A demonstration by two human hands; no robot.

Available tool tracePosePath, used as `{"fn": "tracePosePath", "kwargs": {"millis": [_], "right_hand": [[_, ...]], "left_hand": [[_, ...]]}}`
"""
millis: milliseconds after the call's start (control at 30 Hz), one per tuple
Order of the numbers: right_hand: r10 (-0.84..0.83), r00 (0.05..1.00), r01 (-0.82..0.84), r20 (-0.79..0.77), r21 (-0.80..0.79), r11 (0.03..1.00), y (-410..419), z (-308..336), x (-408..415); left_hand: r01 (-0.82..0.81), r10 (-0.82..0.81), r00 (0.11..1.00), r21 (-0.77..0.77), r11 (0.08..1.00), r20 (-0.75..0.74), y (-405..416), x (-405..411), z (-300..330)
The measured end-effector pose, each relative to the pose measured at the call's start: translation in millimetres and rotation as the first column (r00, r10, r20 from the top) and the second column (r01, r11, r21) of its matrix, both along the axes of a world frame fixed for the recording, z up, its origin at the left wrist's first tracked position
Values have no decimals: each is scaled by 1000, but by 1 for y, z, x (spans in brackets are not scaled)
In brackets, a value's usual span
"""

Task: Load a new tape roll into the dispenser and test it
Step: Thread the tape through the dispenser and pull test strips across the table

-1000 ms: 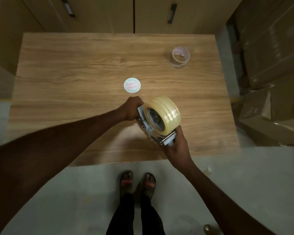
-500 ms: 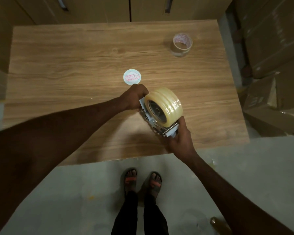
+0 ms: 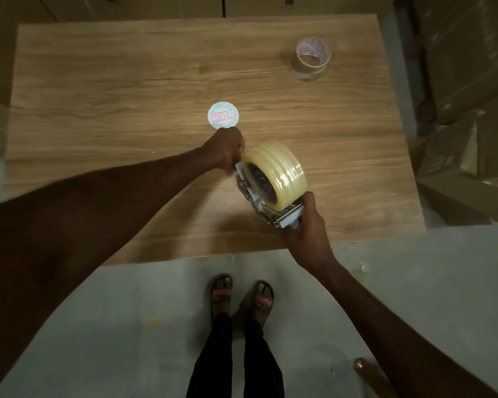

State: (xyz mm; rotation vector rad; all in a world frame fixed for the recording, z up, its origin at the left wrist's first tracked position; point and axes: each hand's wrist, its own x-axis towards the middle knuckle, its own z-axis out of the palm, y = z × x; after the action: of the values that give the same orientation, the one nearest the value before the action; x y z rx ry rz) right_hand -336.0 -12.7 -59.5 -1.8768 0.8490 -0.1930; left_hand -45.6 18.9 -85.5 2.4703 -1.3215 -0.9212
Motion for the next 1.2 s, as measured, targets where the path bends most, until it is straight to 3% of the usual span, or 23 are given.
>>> {"fn": "tracePosePath", "kwargs": {"millis": [567,833,1200], "right_hand": [[-56,998,56,-8,27,998,40,7,-74],[-113,993,115,-44,53,992,63,2,-144],[-182,982,178,44,90,980,87,7,-182]], "left_hand": [[-120,118,993,-135,983,-27,3,-17,7],[-115,110,993,-121,986,-44,4,-21,12],[-89,91,996,-89,992,10,2,-24,12]]}}
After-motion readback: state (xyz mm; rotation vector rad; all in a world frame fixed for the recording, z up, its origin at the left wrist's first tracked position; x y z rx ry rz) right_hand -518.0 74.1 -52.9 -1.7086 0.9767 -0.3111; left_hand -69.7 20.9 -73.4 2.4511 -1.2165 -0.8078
